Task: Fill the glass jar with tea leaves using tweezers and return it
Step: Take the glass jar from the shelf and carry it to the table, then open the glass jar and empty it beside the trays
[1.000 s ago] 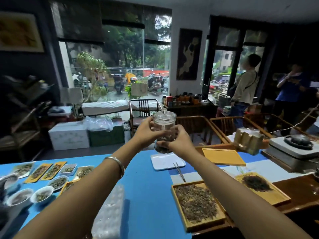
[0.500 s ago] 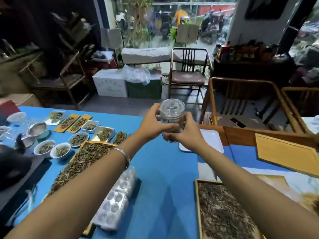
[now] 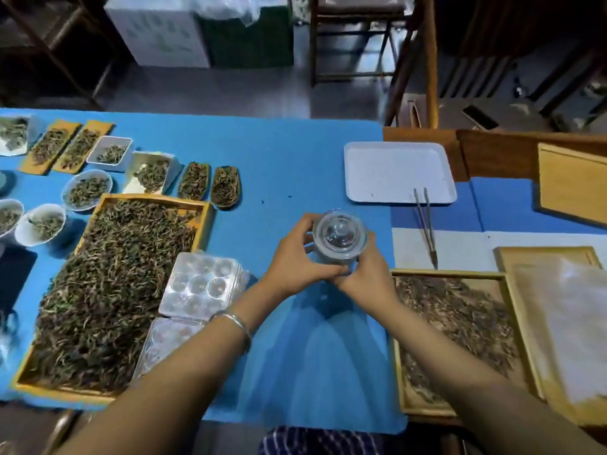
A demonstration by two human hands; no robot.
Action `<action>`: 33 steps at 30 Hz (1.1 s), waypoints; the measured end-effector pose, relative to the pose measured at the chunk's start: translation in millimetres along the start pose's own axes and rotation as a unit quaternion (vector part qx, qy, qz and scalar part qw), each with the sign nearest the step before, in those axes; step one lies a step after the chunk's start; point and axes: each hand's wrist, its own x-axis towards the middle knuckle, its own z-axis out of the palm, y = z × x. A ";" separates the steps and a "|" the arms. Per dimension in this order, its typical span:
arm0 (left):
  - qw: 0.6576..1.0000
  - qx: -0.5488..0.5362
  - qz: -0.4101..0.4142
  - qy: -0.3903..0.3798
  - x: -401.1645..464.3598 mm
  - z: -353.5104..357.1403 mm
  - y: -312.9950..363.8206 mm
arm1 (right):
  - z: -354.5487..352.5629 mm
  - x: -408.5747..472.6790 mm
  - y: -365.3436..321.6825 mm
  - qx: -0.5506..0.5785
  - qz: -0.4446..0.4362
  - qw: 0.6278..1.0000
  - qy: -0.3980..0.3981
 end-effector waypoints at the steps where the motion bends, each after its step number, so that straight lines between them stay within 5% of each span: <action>1: 1.000 0.002 0.000 -0.004 -1.8 4.1 -9.4 | 4.1 -4.0 10.0 -0.001 0.001 1.000 0.004; 12: 1.000 -0.007 -0.016 -0.019 -16.3 14.8 -66.5 | 28.3 -21.9 41.9 0.001 -0.023 1.000 0.021; 15: 0.999 0.003 -0.014 -0.037 -15.9 16.7 -64.3 | 20.9 -22.6 47.7 -0.006 -0.045 0.997 -0.058; 18: 0.999 -0.002 -0.009 -0.044 -15.7 16.4 -64.9 | -2.8 -33.6 60.4 -0.029 0.021 0.993 -0.116; 23: 0.997 0.020 0.012 -0.072 -12.1 11.6 -65.8 | -38.7 -40.0 24.7 0.062 0.050 0.994 0.077; 28: 0.998 0.006 0.003 -0.066 -9.1 10.8 -64.6 | -6.5 -35.8 -29.5 -0.130 -0.055 0.990 0.019; 33: 0.997 0.033 0.008 -0.070 -7.1 10.0 -65.7 | 14.6 -25.8 -29.0 -0.223 -0.036 0.974 0.022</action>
